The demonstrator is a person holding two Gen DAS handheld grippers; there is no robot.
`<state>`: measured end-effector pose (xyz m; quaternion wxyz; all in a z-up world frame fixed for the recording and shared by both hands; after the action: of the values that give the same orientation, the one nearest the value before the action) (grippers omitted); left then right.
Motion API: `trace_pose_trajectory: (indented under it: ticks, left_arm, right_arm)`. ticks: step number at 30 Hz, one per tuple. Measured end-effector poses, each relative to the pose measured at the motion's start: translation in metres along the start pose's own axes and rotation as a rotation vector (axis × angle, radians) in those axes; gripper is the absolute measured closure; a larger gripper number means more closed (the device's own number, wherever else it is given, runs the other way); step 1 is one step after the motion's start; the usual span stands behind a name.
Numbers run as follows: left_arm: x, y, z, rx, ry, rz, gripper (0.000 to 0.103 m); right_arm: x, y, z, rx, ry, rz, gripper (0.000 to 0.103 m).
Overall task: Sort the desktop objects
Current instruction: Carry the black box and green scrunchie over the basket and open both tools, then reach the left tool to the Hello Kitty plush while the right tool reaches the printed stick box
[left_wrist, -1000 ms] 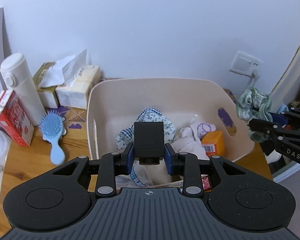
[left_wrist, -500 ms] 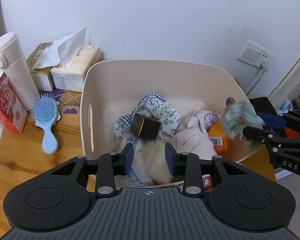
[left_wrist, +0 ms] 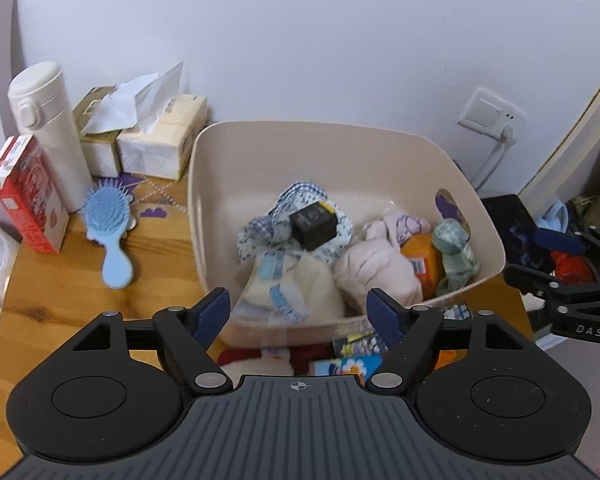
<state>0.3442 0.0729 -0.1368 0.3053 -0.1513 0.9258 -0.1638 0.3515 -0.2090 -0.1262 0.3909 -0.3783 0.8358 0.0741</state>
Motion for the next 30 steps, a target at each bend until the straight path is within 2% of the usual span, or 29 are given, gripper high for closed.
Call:
trace_pose_trajectory:
  ticks: [7,16,30]
  left_arm:
    - [0.011,0.015,-0.003,-0.001,0.054,0.004,0.022]
    - [0.031,0.024,0.025,-0.04,0.17,0.045,0.022]
    - [0.031,0.026,0.067,-0.104,0.205,0.077,0.022]
  right_arm:
    - [0.02,-0.004,-0.011,-0.001,0.038,0.005,0.025]
    - [0.046,-0.005,0.011,-0.046,0.134,0.014,0.025]
    - [0.061,0.0,0.069,-0.145,0.243,-0.07,0.025]
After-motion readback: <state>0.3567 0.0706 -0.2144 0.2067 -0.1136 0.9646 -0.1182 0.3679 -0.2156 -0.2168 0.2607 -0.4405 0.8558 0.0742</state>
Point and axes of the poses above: each gripper's, at about its wrist camera, not at the fingertips, and z roughly the way its jaws point, y to its left, x to its underside, the point moved 2 cm from there along z, roughly the way its jaws point, and after that the axes turned 11 degrees about -z, right-handed, at the moved point
